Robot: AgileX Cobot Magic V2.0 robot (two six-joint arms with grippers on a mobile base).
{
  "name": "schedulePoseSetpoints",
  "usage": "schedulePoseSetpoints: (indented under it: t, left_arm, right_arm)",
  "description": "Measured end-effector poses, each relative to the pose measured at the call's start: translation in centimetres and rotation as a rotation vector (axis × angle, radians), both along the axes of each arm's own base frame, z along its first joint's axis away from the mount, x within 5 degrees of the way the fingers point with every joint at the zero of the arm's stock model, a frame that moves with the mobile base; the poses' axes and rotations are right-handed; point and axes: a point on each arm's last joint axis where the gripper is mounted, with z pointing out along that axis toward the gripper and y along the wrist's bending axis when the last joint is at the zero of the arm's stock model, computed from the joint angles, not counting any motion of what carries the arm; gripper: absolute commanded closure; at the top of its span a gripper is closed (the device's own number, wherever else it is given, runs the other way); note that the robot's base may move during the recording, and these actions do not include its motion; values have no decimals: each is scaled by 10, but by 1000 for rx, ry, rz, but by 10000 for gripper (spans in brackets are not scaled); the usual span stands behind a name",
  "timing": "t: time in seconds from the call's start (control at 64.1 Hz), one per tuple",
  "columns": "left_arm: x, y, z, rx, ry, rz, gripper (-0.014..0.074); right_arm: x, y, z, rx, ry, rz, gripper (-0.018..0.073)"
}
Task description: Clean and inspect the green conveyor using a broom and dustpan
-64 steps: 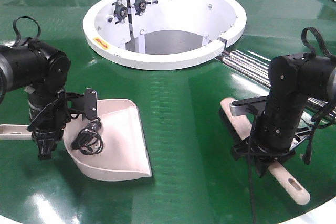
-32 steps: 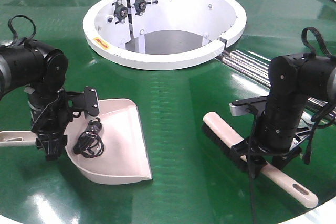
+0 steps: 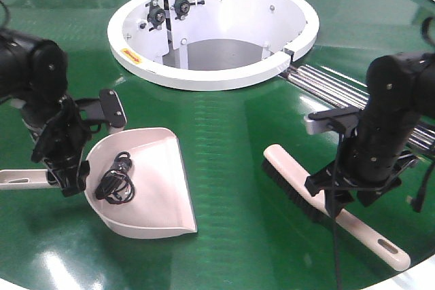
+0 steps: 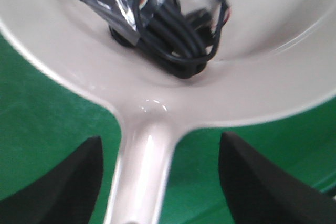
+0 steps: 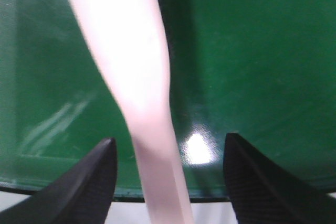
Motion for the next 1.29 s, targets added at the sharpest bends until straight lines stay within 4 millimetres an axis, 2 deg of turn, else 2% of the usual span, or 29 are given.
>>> schedulePoseSetpoints:
  t: [0.14,0.406,0.671,0.842,1.014,1.139,1.217,1.295]
  left_arm:
    - [-13,1,29,-51,-67,9,142]
    - [-53,11,94,-135,-263,9,150]
    - [-105,17,149,-327,-434,82,153]
    - [-149,29,188,-450,-634,154,153]
    - [-210,45,222,-601,-851,185,153]
    - [-247,53,218,-713,-964,178,153]
    - [-264,58,202,-768,-1036,179,153]
    - [-271,61,174,-791,-1099,191,153]
  right_arm:
    - [-7,-2,25,26,-118,6,124]
    - [-27,-7,88,118,-485,5,124]
    - [-73,-19,151,199,-818,10,124]
    - [-109,-29,180,227,-971,27,124]
    - [-145,-38,200,243,-1099,49,124]
    - [-168,-44,198,266,-1203,49,124]
    - [-180,-47,179,277,-1254,48,124]
    - [-193,-50,156,283,-1330,59,124]
